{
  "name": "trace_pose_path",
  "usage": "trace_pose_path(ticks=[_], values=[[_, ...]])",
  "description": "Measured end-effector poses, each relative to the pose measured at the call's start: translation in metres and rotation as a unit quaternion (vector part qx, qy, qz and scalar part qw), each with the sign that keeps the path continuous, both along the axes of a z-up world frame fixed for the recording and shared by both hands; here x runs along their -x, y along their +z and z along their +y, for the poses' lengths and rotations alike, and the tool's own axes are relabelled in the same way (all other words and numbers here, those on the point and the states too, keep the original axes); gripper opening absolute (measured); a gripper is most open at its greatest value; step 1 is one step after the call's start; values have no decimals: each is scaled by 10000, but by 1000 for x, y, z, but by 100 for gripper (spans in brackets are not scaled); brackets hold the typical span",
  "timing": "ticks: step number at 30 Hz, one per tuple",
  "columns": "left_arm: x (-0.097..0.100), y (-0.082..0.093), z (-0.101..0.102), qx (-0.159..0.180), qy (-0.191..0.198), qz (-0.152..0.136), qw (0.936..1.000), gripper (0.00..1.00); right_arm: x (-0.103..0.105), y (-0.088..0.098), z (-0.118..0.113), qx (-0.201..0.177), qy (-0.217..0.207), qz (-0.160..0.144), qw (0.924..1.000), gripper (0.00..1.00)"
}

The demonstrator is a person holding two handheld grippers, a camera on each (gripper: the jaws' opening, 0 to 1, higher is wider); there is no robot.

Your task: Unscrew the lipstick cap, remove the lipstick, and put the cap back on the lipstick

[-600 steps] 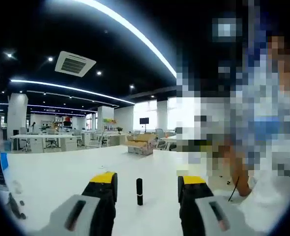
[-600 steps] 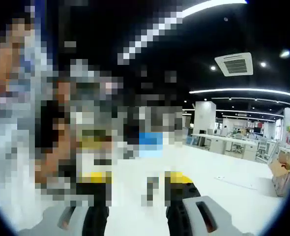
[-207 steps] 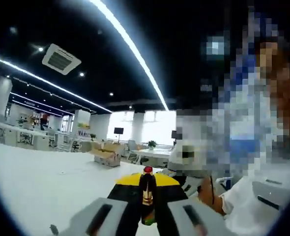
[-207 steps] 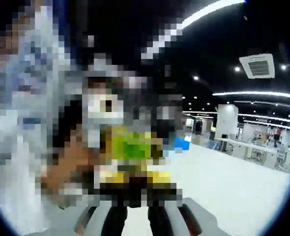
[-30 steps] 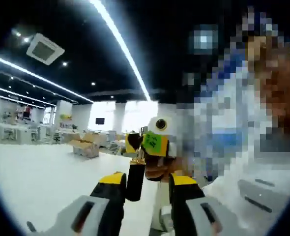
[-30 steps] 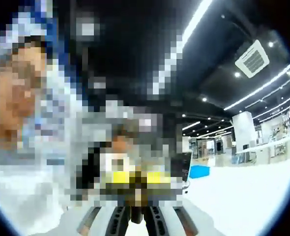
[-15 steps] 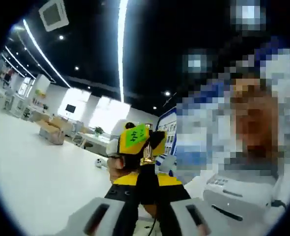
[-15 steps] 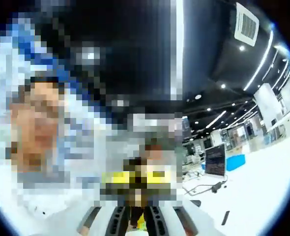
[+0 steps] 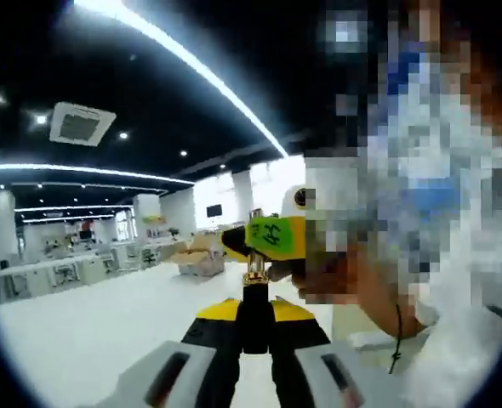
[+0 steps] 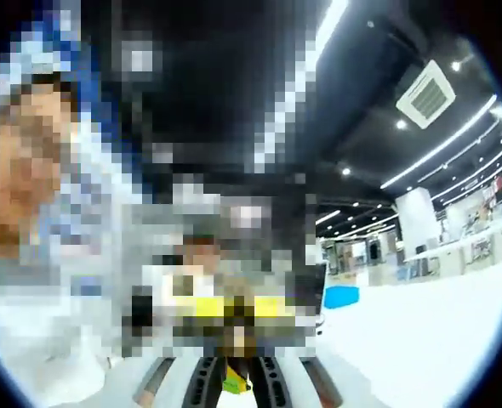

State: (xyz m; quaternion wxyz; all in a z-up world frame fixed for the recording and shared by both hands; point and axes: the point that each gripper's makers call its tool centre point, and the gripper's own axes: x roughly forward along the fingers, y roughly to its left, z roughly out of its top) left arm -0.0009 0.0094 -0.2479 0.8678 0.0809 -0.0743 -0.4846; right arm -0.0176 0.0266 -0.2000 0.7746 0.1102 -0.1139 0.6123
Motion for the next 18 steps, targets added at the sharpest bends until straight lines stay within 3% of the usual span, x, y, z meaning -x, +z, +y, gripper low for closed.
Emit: trace_pose_path(ticks=[2, 4, 7, 8, 10, 13, 16, 18], values=[[-8, 3, 3, -257, 730, -593, 9952, 13, -4, 1, -2, -21, -165, -59, 9998, 6], [-9, 9, 5, -432, 1263, -1190, 9839, 13, -5, 4, -4, -104, -263, -105, 9995, 6], [-4, 6, -1, -723, 1188, -1441, 9797, 15, -3, 6, -6, -75, -281, -175, 9994, 6], [1, 8, -3, -634, 980, -1369, 9837, 15, -1, 7, -7, -90, -224, -198, 9995, 6], [8, 10, -5, -213, 485, -869, 9948, 17, 2, 10, -9, -139, -74, -150, 9998, 6], [12, 12, -2, 216, -120, -268, 9993, 18, 6, 12, -10, -140, 86, -126, 9998, 6], [19, 13, -1, 523, -749, 266, 9955, 28, 12, 13, -9, -170, 348, -26, 9992, 6], [29, 16, -1, 885, -1418, 740, 9831, 29, 20, 12, -8, -191, 705, 121, 9973, 6]])
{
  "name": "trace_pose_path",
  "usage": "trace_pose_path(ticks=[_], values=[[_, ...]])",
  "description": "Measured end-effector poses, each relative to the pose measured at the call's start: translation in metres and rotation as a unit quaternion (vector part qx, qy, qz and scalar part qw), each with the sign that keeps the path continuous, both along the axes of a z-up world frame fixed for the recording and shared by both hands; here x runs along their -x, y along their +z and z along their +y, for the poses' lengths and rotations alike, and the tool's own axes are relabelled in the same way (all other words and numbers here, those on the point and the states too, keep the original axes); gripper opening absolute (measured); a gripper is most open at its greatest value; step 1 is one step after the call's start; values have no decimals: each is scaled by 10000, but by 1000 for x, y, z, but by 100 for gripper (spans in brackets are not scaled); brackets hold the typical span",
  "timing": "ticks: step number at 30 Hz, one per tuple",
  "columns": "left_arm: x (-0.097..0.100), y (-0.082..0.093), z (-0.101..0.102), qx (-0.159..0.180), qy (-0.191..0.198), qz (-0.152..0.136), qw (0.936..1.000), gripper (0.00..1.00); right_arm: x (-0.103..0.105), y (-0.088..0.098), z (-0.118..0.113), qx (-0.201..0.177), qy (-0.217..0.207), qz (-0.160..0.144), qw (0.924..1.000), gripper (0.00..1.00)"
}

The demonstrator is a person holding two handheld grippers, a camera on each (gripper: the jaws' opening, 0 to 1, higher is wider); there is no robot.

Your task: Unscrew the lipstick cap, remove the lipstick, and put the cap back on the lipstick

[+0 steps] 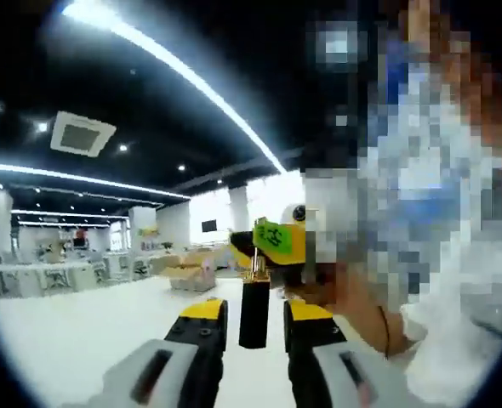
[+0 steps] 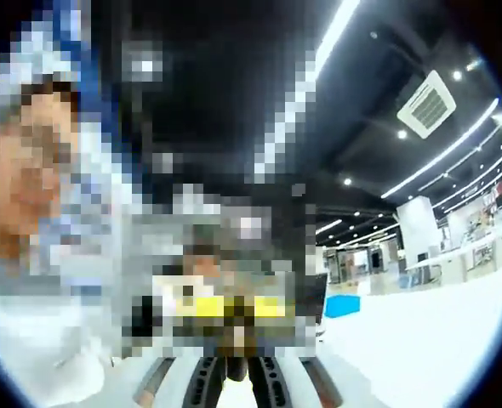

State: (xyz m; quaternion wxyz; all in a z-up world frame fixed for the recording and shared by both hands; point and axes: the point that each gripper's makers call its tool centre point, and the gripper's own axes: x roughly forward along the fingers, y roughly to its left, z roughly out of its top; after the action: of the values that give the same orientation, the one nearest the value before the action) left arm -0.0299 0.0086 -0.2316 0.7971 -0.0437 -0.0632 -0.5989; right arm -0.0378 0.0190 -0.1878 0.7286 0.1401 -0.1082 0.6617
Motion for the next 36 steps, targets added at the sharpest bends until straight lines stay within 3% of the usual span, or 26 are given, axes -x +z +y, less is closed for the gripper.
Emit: trace_pose_path(ticks=[2, 3, 7, 10, 13, 17, 18, 20, 28, 29, 31, 32, 34, 36], values=[[11, 3, 0, 266, -641, 446, 9966, 31, 8, 2, 1, -72, 317, 87, 9994, 6], [17, 4, 1, 376, -999, 697, 9918, 34, 16, 2, 2, -81, 598, 132, 9981, 6], [41, 8, -4, 790, -2097, 1434, 9640, 36, 37, 4, 6, -242, 1337, 372, 9900, 6], [45, 5, -10, 842, -2326, 1615, 9554, 31, 52, 3, 13, -308, 1710, 477, 9836, 6], [57, 5, -11, 908, -2813, 1891, 9364, 24, 56, 3, 15, -327, 1844, 527, 9809, 6], [59, 9, -9, 1040, -3032, 1971, 9265, 16, 60, 4, 14, -328, 1973, 538, 9783, 6], [57, 8, -11, 1014, -3018, 2007, 9265, 15, 60, 3, 14, -321, 1967, 529, 9785, 6], [55, 5, -14, 936, -2956, 2006, 9293, 14, 60, 1, 15, -276, 1938, 521, 9793, 6], [25, -2, -14, 671, -1959, 1340, 9691, 13, 37, -3, 14, -137, 1298, 458, 9904, 6], [19, -4, -14, 564, -1743, 1116, 9767, 13, 33, -5, 14, -38, 1118, 364, 9931, 6], [11, -5, -14, 419, -1411, 831, 9856, 13, 29, -6, 13, 19, 897, 267, 9956, 6], [10, -5, -14, 397, -1360, 784, 9868, 13, 27, -5, 13, 28, 817, 236, 9964, 6], [-1, -6, -14, 204, -918, 426, 9947, 13, 22, -6, 13, 68, 611, 130, 9980, 6], [-10, -9, -14, 45, -537, 230, 9983, 13, 13, -8, 13, 166, 264, -25, 9995, 6]])
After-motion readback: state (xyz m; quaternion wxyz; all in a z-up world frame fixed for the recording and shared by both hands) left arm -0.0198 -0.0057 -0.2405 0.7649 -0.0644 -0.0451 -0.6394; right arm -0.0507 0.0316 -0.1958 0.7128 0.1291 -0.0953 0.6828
